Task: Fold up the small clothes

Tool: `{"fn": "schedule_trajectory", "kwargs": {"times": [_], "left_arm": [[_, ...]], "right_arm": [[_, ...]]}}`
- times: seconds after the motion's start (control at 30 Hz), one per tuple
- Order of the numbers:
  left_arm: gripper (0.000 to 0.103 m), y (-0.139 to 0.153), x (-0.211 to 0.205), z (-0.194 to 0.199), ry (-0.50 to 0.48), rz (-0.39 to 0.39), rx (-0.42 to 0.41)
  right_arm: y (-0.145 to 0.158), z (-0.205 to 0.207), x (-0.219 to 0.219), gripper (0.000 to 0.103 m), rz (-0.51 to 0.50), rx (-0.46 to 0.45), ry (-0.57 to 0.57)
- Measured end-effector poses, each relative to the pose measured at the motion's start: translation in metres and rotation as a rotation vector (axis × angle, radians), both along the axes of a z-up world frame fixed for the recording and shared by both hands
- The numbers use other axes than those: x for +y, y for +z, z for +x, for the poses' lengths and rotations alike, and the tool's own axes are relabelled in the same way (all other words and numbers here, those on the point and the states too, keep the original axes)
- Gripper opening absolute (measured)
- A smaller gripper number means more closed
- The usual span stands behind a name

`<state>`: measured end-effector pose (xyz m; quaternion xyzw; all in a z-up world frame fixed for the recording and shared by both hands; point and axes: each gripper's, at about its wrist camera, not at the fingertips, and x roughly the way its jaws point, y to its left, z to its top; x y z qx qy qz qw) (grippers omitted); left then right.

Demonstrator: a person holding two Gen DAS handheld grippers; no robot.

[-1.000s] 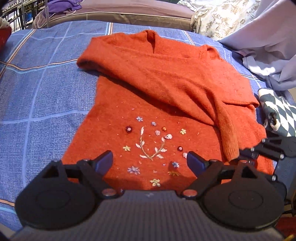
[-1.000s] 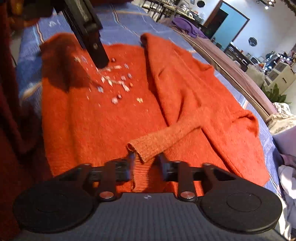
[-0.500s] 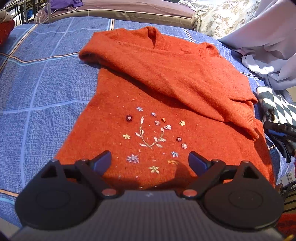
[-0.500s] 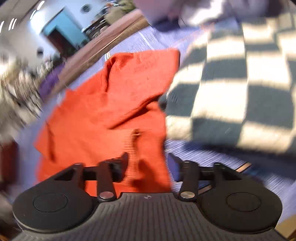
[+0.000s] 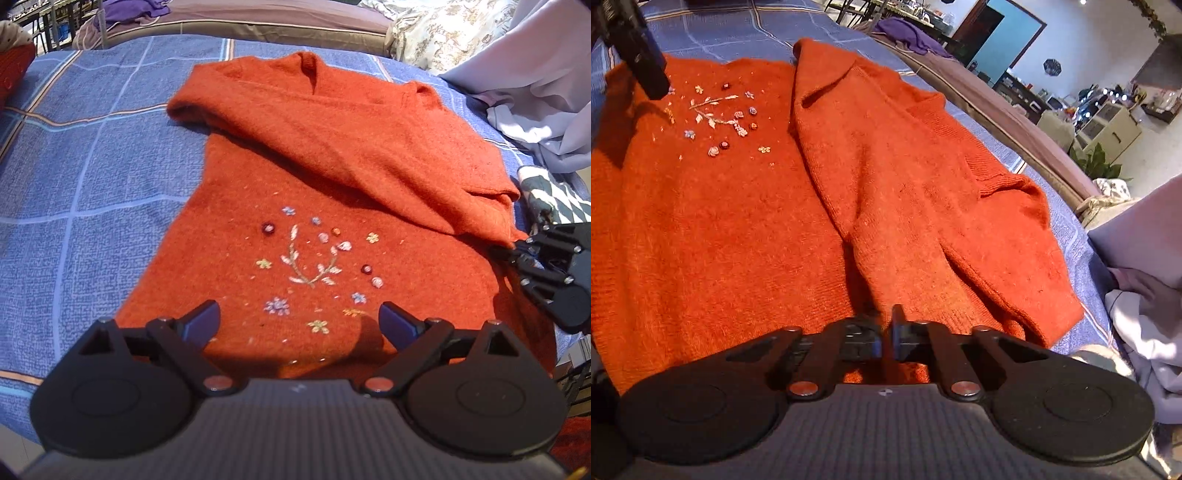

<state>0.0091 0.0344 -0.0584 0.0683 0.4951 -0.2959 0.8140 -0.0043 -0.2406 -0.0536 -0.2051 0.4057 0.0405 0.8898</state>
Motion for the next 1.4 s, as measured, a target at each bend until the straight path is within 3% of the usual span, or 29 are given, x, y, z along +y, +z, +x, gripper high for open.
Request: {"fn": "schedule_trajectory", "kwargs": {"times": [0.1,0.2,0.27,0.37,0.43,0.5,0.53,0.57,0.77,0.9,1.07,1.13,1.23,1.3,1.4], "left_arm": [[0.094,-0.002,0.006,0.004,0.021,0.002,0.009],[0.095,-0.001,0.009,0.008,0.037,0.003,0.003],[0.096,0.001,0.009,0.009,0.041,0.001,0.000],[0.097,0.003,0.008,0.007,0.041,-0.006,-0.006],[0.098,0.002,0.008,0.005,0.037,-0.001,-0.003],[0.098,0.001,0.008,0.004,0.034,0.012,-0.003],[0.098,0.001,0.008,0.004,0.034,0.018,-0.003],[0.098,0.002,0.009,0.004,0.038,0.021,-0.005],[0.098,0.008,0.015,0.015,0.067,0.033,-0.038],[0.098,0.014,0.013,0.029,0.076,0.074,-0.117],[0.098,0.024,-0.011,0.049,-0.018,0.140,-0.375],[0.098,0.026,-0.024,0.067,-0.037,0.171,-0.436],[0.098,0.032,-0.038,0.099,-0.002,0.164,-0.450],[0.098,0.036,-0.044,0.115,0.020,0.134,-0.444],[0.098,0.036,-0.050,0.129,0.050,0.116,-0.438]], "right_arm": [[0.042,0.006,-0.009,0.004,0.314,0.034,0.071],[0.089,0.008,-0.055,0.004,0.718,-0.024,0.115],[0.101,0.026,-0.103,0.004,0.881,-0.004,0.033],[0.077,0.059,-0.187,0.004,1.081,0.126,-0.255],[0.053,0.072,-0.232,0.004,0.967,0.205,-0.454],[0.028,0.083,-0.261,0.004,0.890,0.303,-0.539],[0.014,0.081,-0.278,0.005,0.923,0.314,-0.649],[0.004,0.079,-0.287,0.005,0.957,0.323,-0.689],[-0.002,0.096,-0.263,0.005,0.753,0.359,-0.610],[0.005,0.093,-0.267,0.006,0.753,0.318,-0.605],[0.024,0.071,-0.249,0.006,0.739,0.309,-0.498],[0.038,0.063,-0.240,0.006,0.758,0.292,-0.444],[0.065,0.044,-0.210,0.006,0.838,0.286,-0.339],[0.093,0.046,-0.179,0.006,0.937,0.273,-0.161],[0.127,0.035,-0.164,0.005,1.249,0.190,0.077]]}}
